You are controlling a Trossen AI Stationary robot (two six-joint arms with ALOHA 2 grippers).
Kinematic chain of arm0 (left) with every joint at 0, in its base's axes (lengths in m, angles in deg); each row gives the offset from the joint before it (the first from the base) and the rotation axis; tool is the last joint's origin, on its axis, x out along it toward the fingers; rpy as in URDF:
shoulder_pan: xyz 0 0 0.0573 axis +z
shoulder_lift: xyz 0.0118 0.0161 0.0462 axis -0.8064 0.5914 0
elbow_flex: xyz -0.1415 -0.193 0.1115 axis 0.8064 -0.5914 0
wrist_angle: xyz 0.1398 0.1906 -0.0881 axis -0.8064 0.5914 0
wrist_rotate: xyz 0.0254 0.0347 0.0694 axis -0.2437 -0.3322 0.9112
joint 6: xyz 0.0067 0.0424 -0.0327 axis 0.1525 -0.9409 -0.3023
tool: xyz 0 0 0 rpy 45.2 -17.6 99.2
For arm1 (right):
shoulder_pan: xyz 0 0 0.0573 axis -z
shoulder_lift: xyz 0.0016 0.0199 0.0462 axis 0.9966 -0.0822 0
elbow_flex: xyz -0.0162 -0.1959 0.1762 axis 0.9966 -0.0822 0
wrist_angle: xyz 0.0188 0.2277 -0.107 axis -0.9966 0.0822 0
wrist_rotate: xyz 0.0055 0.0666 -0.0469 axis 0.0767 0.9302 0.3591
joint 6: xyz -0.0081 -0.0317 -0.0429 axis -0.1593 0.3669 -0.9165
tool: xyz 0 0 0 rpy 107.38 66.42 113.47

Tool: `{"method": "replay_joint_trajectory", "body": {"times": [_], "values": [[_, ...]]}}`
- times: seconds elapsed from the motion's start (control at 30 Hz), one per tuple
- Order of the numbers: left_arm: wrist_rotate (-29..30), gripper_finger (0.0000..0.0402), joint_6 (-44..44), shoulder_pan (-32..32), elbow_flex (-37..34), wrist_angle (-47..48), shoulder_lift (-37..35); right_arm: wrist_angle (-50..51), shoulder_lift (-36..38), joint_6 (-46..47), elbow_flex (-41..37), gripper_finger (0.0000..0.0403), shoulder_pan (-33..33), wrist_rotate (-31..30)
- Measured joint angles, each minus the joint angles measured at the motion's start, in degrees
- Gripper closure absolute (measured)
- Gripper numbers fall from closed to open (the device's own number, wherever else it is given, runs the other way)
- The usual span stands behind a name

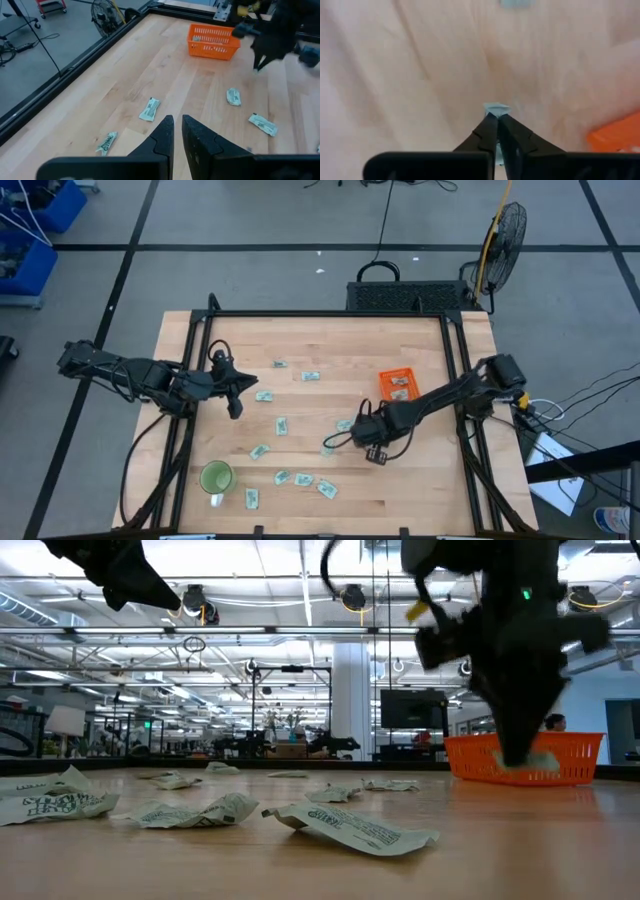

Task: Pick and place Stevia / Truvia into bins
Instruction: Put the stevia packet into the orange basket

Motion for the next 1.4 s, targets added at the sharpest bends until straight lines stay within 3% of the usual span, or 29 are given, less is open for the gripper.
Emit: {"method": "replay_joint_trajectory", "body": {"times": [0.1,0.3,0.47,0.57,0.77,0.9,1.1,1.4], "values": [[0.0,0.0357,0.0,0.0,0.0,0.0,0.0,2.4,5.1,-1.6,0.1,0.0393,0.7,-2.8],[0.1,0.0357,0.5,0.0,0.0,0.0,0.0,17.1,16.6,-2.1,0.1,0.0398,3.7,-12.9],[0.1,0.0357,0.8,0.0,0.0,-0.1,0.0,26.7,20.5,-6.8,-0.3,0.0401,7.6,-12.7],[0.4,0.0357,0.8,0.0,0.0,-0.1,0.0,24.5,20.7,-13.0,-3.1,0.0401,9.9,-12.4],[0.5,0.0357,0.8,0.0,0.0,-0.2,0.0,14.5,20.2,-20.6,-12.8,0.0399,14.3,-4.0],[0.6,0.0357,0.8,0.0,0.0,-0.3,0.0,10.2,20.3,-23.2,-17.2,0.0399,15.9,-3.5],[0.6,0.0357,0.8,0.0,0.0,-0.8,0.0,9.4,20.2,-25.4,-18.2,0.0391,17.0,-3.5],[0.6,0.0357,0.1,0.0,0.0,-2.1,0.0,7.1,20.3,-26.3,-18.2,0.0332,17.0,-3.6]]}}
